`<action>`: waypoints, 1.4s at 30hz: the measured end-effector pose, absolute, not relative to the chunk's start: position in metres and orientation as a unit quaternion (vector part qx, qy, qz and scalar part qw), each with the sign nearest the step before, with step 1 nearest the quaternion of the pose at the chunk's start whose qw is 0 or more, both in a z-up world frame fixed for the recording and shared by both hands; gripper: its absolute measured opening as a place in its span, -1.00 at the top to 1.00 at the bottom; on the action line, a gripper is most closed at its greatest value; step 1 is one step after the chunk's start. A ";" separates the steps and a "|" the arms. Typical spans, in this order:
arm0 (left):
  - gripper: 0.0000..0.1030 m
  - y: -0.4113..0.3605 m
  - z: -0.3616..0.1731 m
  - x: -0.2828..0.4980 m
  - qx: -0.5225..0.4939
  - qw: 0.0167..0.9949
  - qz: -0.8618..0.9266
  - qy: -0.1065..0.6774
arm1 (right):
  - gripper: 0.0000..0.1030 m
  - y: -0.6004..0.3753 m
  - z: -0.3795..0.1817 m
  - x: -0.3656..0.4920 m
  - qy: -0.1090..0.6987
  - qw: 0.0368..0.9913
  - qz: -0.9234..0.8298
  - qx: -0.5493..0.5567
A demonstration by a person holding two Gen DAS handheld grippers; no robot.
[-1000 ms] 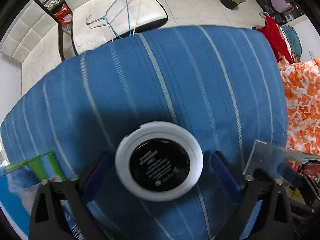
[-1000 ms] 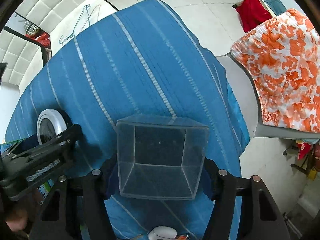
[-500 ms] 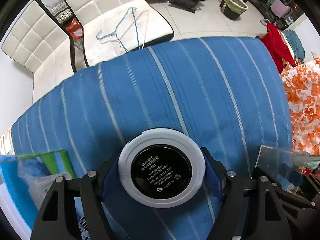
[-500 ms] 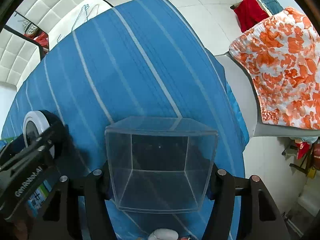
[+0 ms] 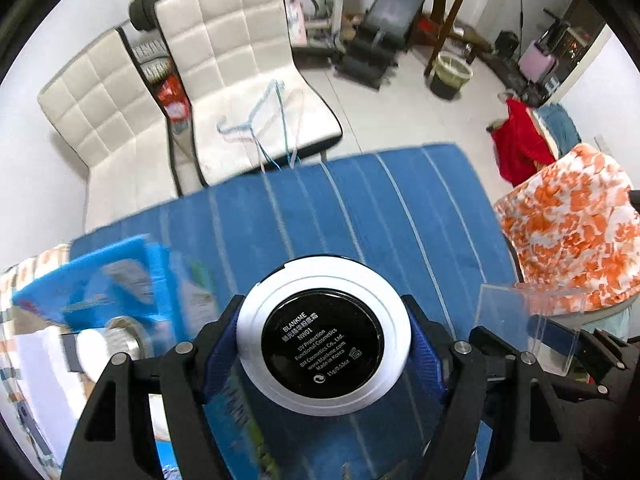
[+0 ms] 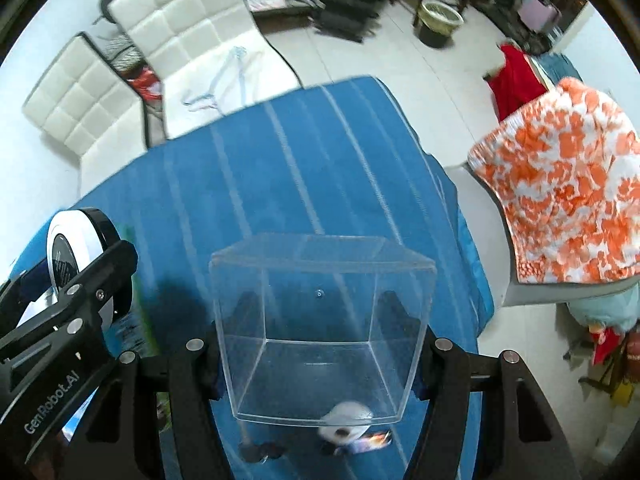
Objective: Organize rigid objects
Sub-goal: 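Carry the puck and clear cube box over the blue box with both tools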
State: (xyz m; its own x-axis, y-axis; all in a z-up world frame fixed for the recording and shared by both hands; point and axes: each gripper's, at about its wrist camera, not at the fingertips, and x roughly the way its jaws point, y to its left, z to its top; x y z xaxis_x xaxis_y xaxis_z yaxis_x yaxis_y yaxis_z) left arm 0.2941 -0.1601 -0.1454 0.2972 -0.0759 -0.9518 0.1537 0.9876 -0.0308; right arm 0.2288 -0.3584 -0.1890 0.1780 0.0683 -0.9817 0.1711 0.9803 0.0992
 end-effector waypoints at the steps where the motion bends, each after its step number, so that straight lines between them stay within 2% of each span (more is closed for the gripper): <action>1: -0.42 -0.152 -0.136 0.288 0.030 0.810 -0.071 0.581 | -0.29 -0.354 -0.183 0.227 0.637 0.765 -0.030 0.091; 13: -0.42 -0.053 -0.050 0.222 0.002 0.853 -0.034 0.521 | -0.29 -0.238 -0.085 0.167 0.580 0.811 0.051 0.052; 21: -0.42 0.037 -0.027 0.185 -0.034 0.855 0.008 0.517 | -0.29 -0.152 -0.076 0.156 0.581 0.803 0.121 0.058; 25: -0.42 0.090 -0.050 0.176 -0.074 0.835 0.033 0.544 | -0.29 -0.107 -0.105 0.164 0.603 0.776 0.164 0.091; 32: -0.42 0.158 -0.146 0.180 -0.173 0.750 0.039 0.637 | -0.29 -0.043 -0.178 0.185 0.649 0.732 0.188 0.088; 42: -0.42 0.169 -0.224 0.203 -0.181 0.683 0.024 0.707 | -0.29 -0.002 -0.268 0.200 0.707 0.674 0.203 0.074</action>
State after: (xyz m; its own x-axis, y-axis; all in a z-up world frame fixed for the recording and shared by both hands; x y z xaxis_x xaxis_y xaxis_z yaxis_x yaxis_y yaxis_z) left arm 0.2029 0.1689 -0.2244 -0.0004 -0.2238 -0.9746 -0.2887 0.9332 -0.2142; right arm 0.1999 -0.0022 -0.2678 -0.0810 0.3776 -0.9224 -0.1682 0.9070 0.3861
